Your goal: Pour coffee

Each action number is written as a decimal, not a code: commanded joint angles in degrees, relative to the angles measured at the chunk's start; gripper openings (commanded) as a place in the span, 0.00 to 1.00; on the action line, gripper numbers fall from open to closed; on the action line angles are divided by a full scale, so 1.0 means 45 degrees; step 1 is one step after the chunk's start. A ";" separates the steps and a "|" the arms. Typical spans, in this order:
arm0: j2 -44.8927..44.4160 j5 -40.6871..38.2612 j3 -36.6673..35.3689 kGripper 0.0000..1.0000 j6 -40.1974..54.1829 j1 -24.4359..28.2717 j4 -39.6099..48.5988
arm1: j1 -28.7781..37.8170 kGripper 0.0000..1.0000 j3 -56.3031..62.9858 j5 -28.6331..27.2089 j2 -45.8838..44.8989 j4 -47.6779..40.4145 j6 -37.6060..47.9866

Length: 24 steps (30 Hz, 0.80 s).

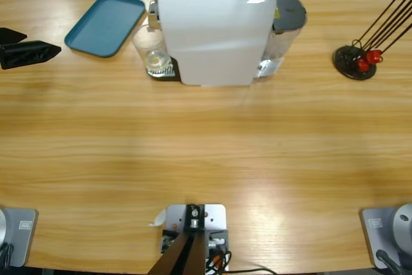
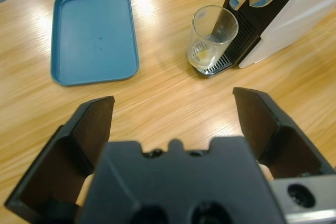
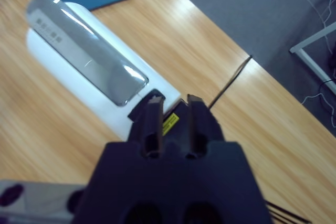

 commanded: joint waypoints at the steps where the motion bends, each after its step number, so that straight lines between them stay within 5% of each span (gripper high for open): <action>1: 0.0456 0.0093 0.0484 0.98 0.0195 -0.0326 -0.0091 | 0.0230 0.99 0.3991 0.0094 -0.2908 -0.0285 0.1254; 8: 0.0921 0.0019 0.0504 0.99 0.0195 -0.0423 -0.0157 | 0.0371 1.00 0.7312 0.1500 -0.3978 -0.1504 0.2125; 16: 0.1495 -0.0122 0.0703 1.00 0.0235 -0.0724 -0.0599 | 0.0926 0.99 1.0968 0.1446 -0.6013 -0.5250 0.1867; 24: 0.1651 -0.0161 0.0840 1.00 0.0246 -0.0970 -0.0794 | 0.0929 1.00 1.1968 0.1606 -0.5943 -0.5723 0.2039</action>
